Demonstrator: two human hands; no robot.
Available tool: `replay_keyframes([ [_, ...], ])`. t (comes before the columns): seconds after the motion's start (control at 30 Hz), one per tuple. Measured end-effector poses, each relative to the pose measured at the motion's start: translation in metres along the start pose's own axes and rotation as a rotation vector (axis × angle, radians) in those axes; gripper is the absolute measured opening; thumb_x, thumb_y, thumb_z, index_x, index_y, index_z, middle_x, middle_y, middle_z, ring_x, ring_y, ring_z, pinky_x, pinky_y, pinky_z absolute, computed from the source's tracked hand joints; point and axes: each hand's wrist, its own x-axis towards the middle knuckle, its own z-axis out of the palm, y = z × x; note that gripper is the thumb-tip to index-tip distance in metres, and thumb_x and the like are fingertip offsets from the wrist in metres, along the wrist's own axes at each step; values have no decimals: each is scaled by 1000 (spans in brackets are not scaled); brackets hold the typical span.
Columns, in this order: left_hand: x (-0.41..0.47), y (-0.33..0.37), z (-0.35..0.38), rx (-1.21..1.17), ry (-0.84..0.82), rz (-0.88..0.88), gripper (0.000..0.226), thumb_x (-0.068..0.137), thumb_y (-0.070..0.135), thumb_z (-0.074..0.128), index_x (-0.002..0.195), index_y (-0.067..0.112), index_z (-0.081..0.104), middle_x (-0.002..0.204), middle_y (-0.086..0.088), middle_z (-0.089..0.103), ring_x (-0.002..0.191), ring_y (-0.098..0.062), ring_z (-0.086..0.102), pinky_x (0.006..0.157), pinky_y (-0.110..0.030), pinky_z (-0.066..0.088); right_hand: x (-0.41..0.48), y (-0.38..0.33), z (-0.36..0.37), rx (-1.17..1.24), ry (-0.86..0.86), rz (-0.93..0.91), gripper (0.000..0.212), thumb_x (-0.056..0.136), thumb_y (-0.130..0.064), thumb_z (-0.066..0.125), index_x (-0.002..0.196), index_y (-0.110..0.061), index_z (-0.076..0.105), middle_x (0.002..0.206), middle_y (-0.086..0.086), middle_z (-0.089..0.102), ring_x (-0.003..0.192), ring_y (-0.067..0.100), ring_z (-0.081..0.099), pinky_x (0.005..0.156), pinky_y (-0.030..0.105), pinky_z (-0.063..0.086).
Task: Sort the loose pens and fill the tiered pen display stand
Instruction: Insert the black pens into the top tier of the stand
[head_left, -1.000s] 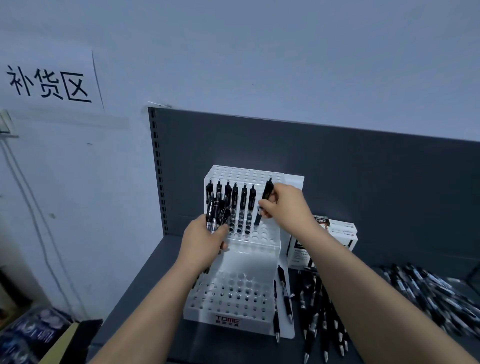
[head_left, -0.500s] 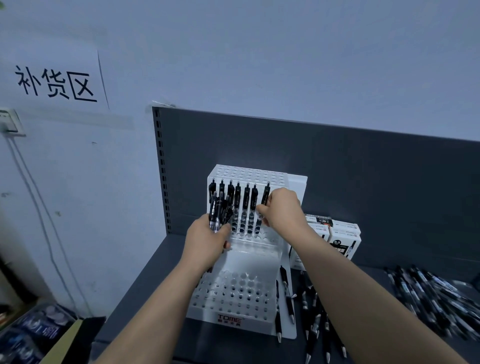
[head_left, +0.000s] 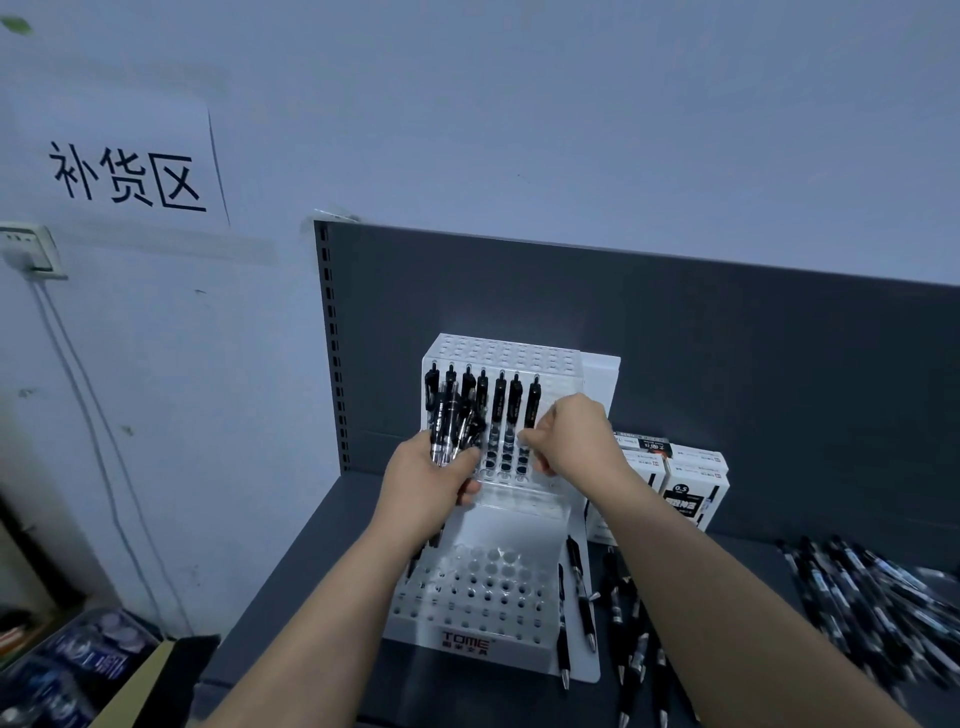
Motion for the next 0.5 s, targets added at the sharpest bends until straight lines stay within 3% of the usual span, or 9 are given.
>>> replay_keyframes([
  [0.1,-3,3,8,-62,-79,-4,22,90,12,66,98,-7,61,82,-20,71,64,-19,67,67,-36,60,-15,2,-11,241,-4,-51,20,88,-19,69,70,-10,66,66,6,68,51,16,58,54,28,53],
  [0.2,-3,6,20,-98,-108,-4,23,91,12,64,101,-9,61,82,-17,72,66,-18,67,69,-38,59,-29,3,-21,459,-111,-99,16,90,-19,65,75,-15,69,66,6,64,56,16,51,53,28,46],
  [0.33,-7,9,33,-119,-131,-5,19,90,14,66,101,-2,61,84,-15,73,71,-22,70,73,-45,60,-35,6,-25,581,-210,-76,15,87,-18,71,78,-5,72,60,5,61,48,10,49,50,23,44],
  [0.43,-7,6,36,-129,-130,17,18,91,16,64,100,0,63,88,-16,73,75,-25,70,76,-49,59,-34,7,-26,652,-200,-13,11,87,-8,68,82,1,68,61,9,62,45,10,51,48,20,45],
  [0.5,-5,3,33,-102,-67,24,22,92,21,64,100,1,63,88,-14,74,78,-25,71,76,-45,59,-32,6,-33,728,-127,23,8,89,-1,62,86,5,66,64,13,61,45,10,53,47,19,46],
])
